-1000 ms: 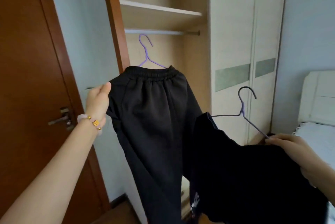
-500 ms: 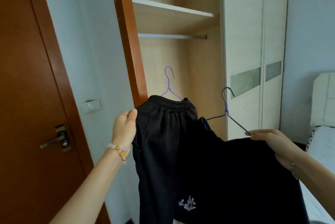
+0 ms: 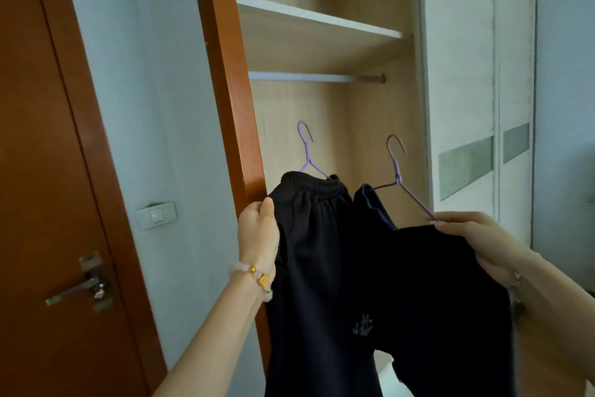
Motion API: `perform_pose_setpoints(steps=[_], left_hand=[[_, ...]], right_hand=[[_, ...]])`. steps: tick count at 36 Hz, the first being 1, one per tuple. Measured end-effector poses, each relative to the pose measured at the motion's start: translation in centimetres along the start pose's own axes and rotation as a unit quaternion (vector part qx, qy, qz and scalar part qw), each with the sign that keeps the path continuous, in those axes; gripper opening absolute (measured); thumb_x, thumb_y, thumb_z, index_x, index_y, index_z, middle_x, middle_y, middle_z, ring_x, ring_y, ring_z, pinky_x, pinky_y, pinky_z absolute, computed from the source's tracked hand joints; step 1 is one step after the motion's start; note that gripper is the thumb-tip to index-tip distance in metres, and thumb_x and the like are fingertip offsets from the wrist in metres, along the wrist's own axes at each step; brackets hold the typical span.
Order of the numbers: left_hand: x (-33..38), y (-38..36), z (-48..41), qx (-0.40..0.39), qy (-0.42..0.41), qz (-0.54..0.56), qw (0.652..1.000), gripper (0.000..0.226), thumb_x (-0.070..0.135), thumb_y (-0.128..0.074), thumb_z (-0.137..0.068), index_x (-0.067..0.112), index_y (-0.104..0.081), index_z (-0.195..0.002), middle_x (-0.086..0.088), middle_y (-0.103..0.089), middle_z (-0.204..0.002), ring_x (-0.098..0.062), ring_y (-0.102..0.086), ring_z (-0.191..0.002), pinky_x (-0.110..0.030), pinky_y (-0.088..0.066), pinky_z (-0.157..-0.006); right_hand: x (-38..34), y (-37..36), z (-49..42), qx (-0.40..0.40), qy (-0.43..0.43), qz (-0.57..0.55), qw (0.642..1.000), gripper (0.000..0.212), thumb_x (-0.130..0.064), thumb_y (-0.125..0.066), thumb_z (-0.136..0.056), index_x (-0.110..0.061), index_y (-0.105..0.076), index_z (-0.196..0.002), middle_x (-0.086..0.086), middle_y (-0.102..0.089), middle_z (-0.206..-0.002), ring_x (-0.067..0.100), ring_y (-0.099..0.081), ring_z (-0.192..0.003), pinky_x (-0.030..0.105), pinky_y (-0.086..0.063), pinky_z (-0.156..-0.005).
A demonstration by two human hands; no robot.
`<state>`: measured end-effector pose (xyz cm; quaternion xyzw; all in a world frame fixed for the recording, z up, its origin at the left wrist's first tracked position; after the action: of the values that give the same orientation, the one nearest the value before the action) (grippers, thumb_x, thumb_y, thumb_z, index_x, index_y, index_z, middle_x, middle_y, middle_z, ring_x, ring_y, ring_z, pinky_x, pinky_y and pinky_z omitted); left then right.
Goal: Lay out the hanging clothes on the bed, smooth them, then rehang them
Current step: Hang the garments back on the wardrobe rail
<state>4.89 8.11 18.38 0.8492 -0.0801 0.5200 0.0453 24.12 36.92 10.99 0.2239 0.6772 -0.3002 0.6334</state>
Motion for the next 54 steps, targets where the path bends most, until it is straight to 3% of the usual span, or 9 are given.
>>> perform_pose_setpoints(steps=[10,16,22,27,33,38,42,47,54], left_hand=[[-6.8,-6.1,-6.6,0.087,0.028,0.021,0.996,0.031,0.024,-0.041,-0.099,0.012,-0.054,-0.073,-0.004,-0.055,-0.076,-0.021,-0.051,-0.073,-0.032,-0.041,-0.072],[-8.1,-11.4,-12.9,0.137,0.032,0.010,0.990,0.036,0.019,-0.041,-0.099,0.008,-0.043,-0.065,-0.003,-0.038,-0.062,-0.018,-0.035,-0.058,-0.030,-0.029,-0.055],[-7.7,-12.0,-18.7,0.203,0.017,0.009,0.979,0.037,0.020,-0.042,-0.099,0.008,-0.045,-0.064,-0.009,-0.045,-0.066,-0.022,-0.044,-0.066,-0.034,-0.036,-0.064],[-4.7,-10.6,-22.5,0.268,-0.007,-0.008,0.963,0.038,0.017,-0.041,-0.099,0.005,-0.036,-0.063,-0.007,-0.039,-0.063,-0.021,-0.038,-0.061,-0.029,-0.033,-0.063],[0.6,-9.5,-24.8,0.324,-0.076,-0.074,0.940,0.043,0.010,-0.037,-0.099,0.013,-0.026,-0.057,-0.001,-0.025,-0.057,-0.013,-0.022,-0.052,-0.014,-0.019,-0.031],[1.8,-8.9,-22.6,0.328,-0.132,-0.086,0.932,0.034,0.021,-0.039,-0.099,0.009,-0.039,-0.066,-0.005,-0.032,-0.060,-0.020,-0.033,-0.061,-0.028,-0.030,-0.055],[2.3,-8.0,-20.3,0.323,-0.171,-0.059,0.929,0.037,0.025,-0.043,-0.098,0.008,-0.047,-0.066,-0.011,-0.045,-0.067,-0.023,-0.045,-0.067,-0.034,-0.038,-0.064],[3.4,-7.6,-18.6,0.326,-0.197,-0.038,0.924,0.047,0.022,-0.044,-0.098,0.016,-0.035,-0.052,-0.007,-0.036,-0.058,-0.024,-0.038,-0.061,-0.036,-0.034,-0.063],[6.0,-6.8,-20.1,0.351,-0.228,-0.063,0.906,0.046,0.024,-0.043,-0.097,0.016,-0.031,-0.053,-0.007,-0.035,-0.059,-0.023,-0.037,-0.062,-0.034,-0.034,-0.064]], right_hand=[[-3.6,-3.0,-17.1,-0.081,0.099,0.076,0.989,0.014,-0.007,-0.060,-0.087,-0.013,-0.071,-0.094,0.006,-0.072,-0.077,0.009,-0.068,-0.061,0.016,-0.053,-0.062],[-5.2,-3.7,-28.6,-0.126,0.114,0.100,0.980,0.018,-0.008,-0.062,-0.086,-0.009,-0.071,-0.101,0.000,-0.072,-0.071,0.009,-0.066,-0.064,0.013,-0.050,-0.058],[-9.8,-6.9,-36.6,-0.177,0.147,0.104,0.968,0.014,-0.010,-0.060,-0.088,-0.017,-0.072,-0.091,-0.007,-0.072,-0.069,0.005,-0.067,-0.063,0.009,-0.048,-0.057],[-14.1,-11.4,-39.8,-0.212,0.181,0.099,0.955,0.018,-0.012,-0.060,-0.088,-0.011,-0.070,-0.102,-0.001,-0.068,-0.084,0.009,-0.062,-0.075,0.004,-0.045,-0.052],[-18.6,-14.8,-41.9,-0.230,0.189,0.079,0.951,0.021,-0.014,-0.061,-0.086,-0.002,-0.070,-0.101,0.013,-0.069,-0.092,0.018,-0.063,-0.073,0.012,-0.051,-0.051],[-19.6,-15.2,-42.5,-0.222,0.199,0.057,0.953,0.026,-0.018,-0.061,-0.086,0.000,-0.070,-0.103,0.014,-0.069,-0.085,0.023,-0.064,-0.071,0.027,-0.051,-0.070],[-19.7,-15.2,-43.1,-0.205,0.202,0.053,0.956,0.029,-0.019,-0.063,-0.084,0.001,-0.068,-0.104,0.016,-0.068,-0.087,0.026,-0.064,-0.072,0.031,-0.052,-0.069],[-19.1,-15.8,-44.6,-0.173,0.177,0.083,0.965,0.045,-0.025,-0.069,-0.077,0.001,-0.061,-0.113,0.021,-0.066,-0.109,0.036,-0.065,-0.096,0.044,-0.052,-0.090],[-17.6,-18.4,-45.1,-0.195,0.153,0.120,0.961,0.034,-0.018,-0.065,-0.082,0.003,-0.064,-0.108,0.017,-0.067,-0.097,0.029,-0.063,-0.075,0.031,-0.048,-0.067]])
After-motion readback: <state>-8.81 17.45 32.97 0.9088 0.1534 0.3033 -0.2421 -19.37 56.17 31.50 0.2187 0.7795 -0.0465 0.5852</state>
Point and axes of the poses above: each hand's wrist, its own z-axis away from the middle knuckle, its own y-axis out of the back of the hand, x = y × z, the point moved 10 cm from there along -z, towards the middle knuckle
